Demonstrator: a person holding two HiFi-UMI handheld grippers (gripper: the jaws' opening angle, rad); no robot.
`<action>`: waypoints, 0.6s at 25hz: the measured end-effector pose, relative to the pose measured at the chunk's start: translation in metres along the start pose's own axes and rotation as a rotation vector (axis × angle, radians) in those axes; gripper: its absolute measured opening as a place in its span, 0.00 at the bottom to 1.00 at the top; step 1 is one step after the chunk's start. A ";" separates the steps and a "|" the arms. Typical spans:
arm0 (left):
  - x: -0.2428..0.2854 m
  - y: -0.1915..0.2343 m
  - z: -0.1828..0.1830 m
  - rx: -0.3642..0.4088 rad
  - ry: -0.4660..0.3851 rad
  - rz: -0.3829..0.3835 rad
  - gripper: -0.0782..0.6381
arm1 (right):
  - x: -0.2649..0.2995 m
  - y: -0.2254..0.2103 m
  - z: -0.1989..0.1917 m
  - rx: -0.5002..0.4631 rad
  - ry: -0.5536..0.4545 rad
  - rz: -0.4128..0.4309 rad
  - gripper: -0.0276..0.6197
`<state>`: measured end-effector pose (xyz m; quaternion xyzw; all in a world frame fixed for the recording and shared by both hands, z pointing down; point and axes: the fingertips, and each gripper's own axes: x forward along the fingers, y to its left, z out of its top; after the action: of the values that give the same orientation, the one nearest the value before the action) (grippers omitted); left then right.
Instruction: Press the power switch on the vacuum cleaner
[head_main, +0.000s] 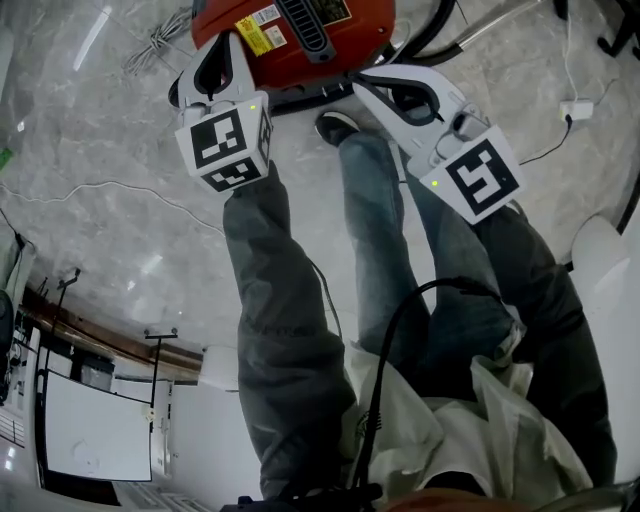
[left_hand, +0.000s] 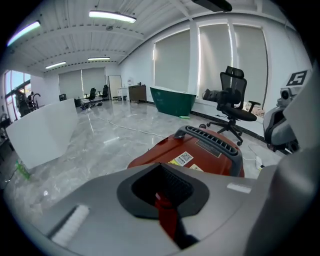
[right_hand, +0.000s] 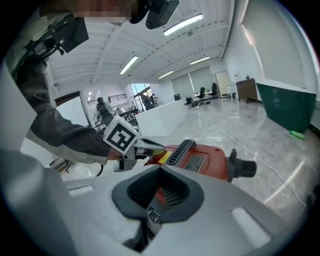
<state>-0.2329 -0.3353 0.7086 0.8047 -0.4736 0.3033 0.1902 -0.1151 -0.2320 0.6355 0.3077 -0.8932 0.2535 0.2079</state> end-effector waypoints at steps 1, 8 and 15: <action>-0.001 0.001 0.000 -0.001 -0.003 -0.006 0.11 | -0.005 -0.003 0.001 0.018 -0.010 -0.022 0.04; -0.055 -0.015 0.000 0.013 -0.139 0.065 0.11 | -0.074 -0.013 -0.013 0.092 -0.084 -0.187 0.04; -0.147 -0.094 -0.037 -0.117 -0.163 -0.019 0.11 | -0.151 -0.027 -0.051 0.206 -0.123 -0.335 0.04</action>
<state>-0.2157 -0.1738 0.6361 0.8187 -0.4966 0.2069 0.2008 0.0230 -0.1532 0.6047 0.4866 -0.8099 0.2861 0.1595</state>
